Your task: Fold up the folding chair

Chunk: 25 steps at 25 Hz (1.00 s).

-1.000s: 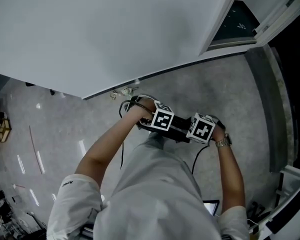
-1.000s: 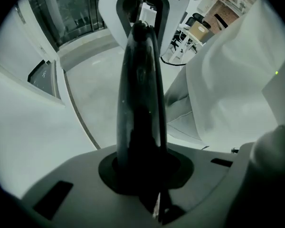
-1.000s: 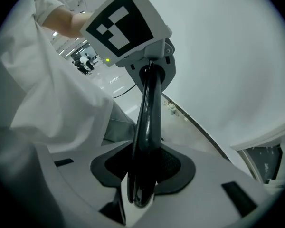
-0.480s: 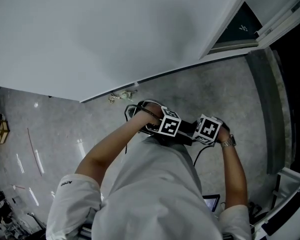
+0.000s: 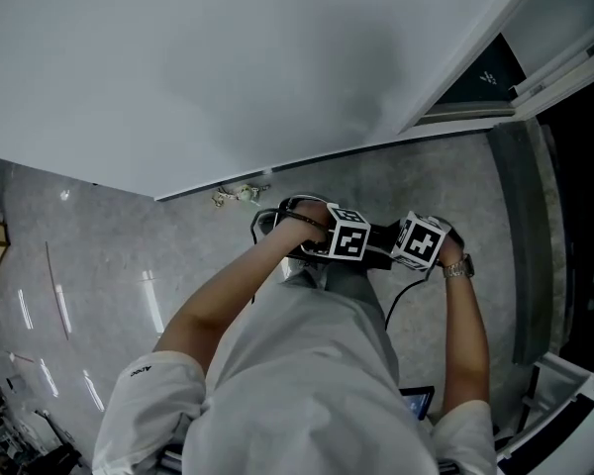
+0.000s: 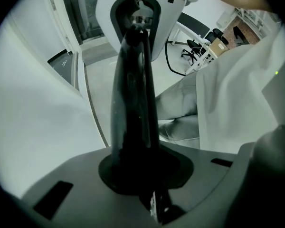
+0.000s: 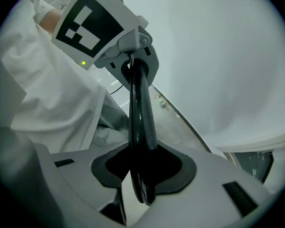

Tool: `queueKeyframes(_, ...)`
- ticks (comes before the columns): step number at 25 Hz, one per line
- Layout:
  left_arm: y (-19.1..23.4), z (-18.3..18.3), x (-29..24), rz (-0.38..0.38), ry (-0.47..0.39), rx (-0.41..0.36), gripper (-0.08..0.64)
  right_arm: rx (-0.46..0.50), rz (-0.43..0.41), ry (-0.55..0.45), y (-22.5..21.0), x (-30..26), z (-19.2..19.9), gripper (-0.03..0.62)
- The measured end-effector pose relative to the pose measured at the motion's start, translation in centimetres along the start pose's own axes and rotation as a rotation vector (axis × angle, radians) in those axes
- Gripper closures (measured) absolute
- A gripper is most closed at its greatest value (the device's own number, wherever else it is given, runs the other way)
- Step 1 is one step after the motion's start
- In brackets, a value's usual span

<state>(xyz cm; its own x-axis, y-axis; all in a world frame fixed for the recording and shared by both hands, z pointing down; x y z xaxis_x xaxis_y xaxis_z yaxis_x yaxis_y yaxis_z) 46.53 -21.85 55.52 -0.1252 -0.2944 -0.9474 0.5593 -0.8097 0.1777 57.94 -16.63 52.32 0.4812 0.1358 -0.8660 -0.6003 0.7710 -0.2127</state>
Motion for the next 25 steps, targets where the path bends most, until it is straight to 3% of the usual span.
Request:
queueKeyframes(9, 3.5, -1.7, 1.1, -0.093, -0.051, 0.106, 0.495, 0.159, 0.016, -0.010, -5.2, 2.3, -0.6, 0.469)
queueKeyframes(15, 8.3, -0.5, 1.7, -0.060, -0.060, 0.149, 0.495, 0.189, -0.042, -0.049, -10.1, 2.2, -2.1, 0.465)
queueKeyframes(20, 12.5, 0.1, 1.6, -0.051, -0.054, 0.244, 0.496, 0.234, -0.035, -0.096, -14.1, 1.9, -2.6, 0.465)
queueKeyframes(25, 15.3, 1.0, 1.8, -0.052, -0.061, 0.281, 0.495, 0.255, -0.045, -0.109, -16.8, 1.4, -3.5, 0.465)
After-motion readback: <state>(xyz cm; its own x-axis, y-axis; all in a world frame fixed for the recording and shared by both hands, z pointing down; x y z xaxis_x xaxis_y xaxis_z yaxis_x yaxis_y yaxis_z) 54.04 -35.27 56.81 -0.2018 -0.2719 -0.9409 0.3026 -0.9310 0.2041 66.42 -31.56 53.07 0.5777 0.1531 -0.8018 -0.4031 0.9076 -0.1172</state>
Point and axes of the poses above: the fingertips, and each gripper's own axes: x backward along the fingers, y to its left, z out of its underside, the point moved 7 cm from there along x, backward along the fingers, and after that the axes turned 14 degrees about -y, right-handed, at the moved point
